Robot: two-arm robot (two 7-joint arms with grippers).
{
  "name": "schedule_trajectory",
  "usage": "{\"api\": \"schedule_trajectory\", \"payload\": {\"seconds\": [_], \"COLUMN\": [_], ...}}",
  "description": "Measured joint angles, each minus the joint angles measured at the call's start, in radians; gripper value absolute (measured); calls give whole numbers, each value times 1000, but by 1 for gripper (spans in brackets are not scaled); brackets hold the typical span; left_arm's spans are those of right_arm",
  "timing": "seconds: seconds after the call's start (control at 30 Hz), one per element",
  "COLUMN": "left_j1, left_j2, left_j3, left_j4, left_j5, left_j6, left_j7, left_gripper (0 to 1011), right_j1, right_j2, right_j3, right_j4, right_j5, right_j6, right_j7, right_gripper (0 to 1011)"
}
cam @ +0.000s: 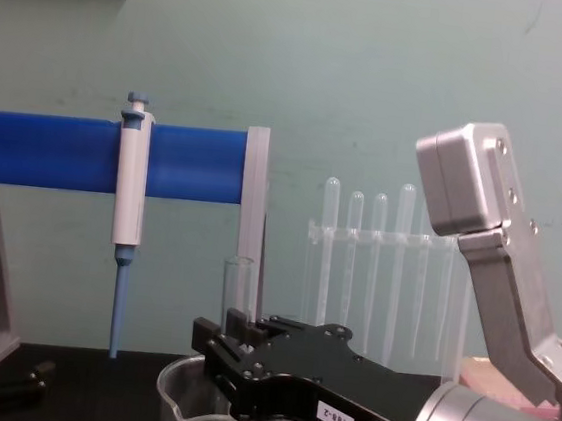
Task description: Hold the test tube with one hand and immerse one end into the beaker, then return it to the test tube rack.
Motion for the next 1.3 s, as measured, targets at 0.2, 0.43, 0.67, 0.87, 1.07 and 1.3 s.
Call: {"api": "schedule_trajectory", "payload": {"seconds": [0.2,0.43,0.67,0.87,1.07,1.3], "left_j1": [0,0,0,0,0,0], "left_j2": [0,0,0,0,0,0], "left_j3": [0,0,0,0,0,0], "left_j4": [0,0,0,0,0,0], "left_j5": [0,0,0,0,0,0], "left_j6": [0,0,0,0,0,0], "left_j7": [0,0,0,0,0,0], "left_gripper": [1000,1000,1000,1000,1000,1000], "right_j1": [0,0,0,0,-6,-12], "right_j2": [0,0,0,0,1,21], "right_j3": [0,0,0,0,7,28], "right_j4": [0,0,0,0,-30,-161], "right_j5": [0,0,0,0,0,11], "right_j6": [0,0,0,0,12,78], "right_j7": [0,0,0,0,-2,-7], "right_gripper": [229,229,229,229,229,229]}}
